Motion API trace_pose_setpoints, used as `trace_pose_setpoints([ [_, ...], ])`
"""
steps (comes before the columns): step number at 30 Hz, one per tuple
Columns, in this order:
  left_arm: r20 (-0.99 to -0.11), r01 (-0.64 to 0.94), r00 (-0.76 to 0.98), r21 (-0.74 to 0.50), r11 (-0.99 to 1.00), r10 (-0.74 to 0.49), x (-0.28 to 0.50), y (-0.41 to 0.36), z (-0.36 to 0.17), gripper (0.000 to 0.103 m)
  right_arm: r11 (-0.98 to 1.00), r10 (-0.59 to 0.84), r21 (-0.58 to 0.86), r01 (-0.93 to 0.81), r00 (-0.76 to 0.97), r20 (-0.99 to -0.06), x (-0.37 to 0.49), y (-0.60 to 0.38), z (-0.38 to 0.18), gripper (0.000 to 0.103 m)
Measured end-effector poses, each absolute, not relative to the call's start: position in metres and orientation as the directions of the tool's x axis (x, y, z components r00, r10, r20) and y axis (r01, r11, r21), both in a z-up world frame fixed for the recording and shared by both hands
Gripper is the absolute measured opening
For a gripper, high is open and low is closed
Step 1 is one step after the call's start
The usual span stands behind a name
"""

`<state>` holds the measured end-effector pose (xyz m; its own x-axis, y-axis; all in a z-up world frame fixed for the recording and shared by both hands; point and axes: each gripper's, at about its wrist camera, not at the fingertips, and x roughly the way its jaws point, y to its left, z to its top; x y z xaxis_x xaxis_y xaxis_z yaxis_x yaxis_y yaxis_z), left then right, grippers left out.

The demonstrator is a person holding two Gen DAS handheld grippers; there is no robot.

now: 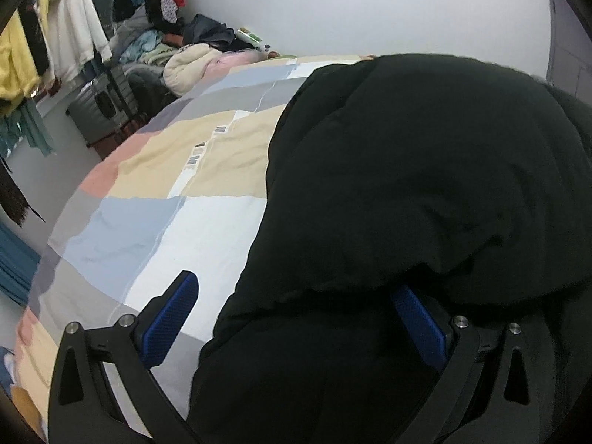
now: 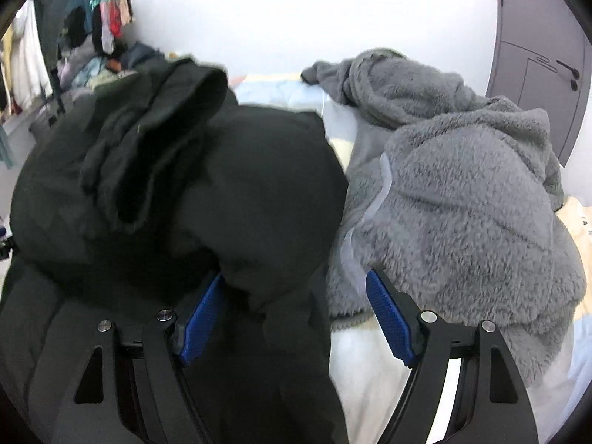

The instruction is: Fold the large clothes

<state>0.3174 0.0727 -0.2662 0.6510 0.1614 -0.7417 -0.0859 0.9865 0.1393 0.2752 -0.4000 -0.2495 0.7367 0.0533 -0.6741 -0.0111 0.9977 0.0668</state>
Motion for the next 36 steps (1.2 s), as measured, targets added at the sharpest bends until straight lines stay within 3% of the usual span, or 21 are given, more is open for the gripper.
trace_pose_setpoints([
  [9,-0.732,-0.171,0.654,0.100,0.980,0.189,0.332,0.090,-0.269,0.103,0.996,0.048,0.088,0.006,0.800,-0.597,0.275,-0.401,-0.234,0.076],
  [17,-0.754,-0.285,0.628,0.005,0.959,0.191,0.337,0.122,-0.275,0.103,0.989,0.039,0.137,0.061,0.777,-0.628,0.286,-0.415,-0.248,0.076],
  [22,-0.787,-0.216,0.612,-0.078,0.973,0.072,0.327,0.125,-0.263,0.103,0.985,0.064,0.161,0.056,0.752,-0.656,0.270,-0.405,-0.234,0.075],
  [25,-0.753,-0.126,0.658,-0.098,0.987,0.009,0.301,0.117,-0.235,0.103,0.983,0.107,0.185,0.014,0.772,-0.626,0.242,-0.389,-0.208,0.076],
  [28,-0.679,-0.039,0.731,-0.139,0.990,-0.067,0.281,0.102,-0.201,0.103,0.979,0.158,0.197,-0.059,0.828,-0.538,0.221,-0.361,-0.173,0.076],
  [31,-0.641,0.011,0.757,-0.183,0.983,-0.128,0.295,0.084,-0.180,0.103,0.983,0.169,0.144,-0.112,0.856,-0.488,0.235,-0.330,-0.149,0.076],
  [36,-0.616,0.067,0.767,-0.200,0.978,-0.178,0.348,0.048,-0.173,0.102,0.979,0.202,0.139,-0.152,0.841,-0.502,0.295,-0.292,-0.149,0.076],
])
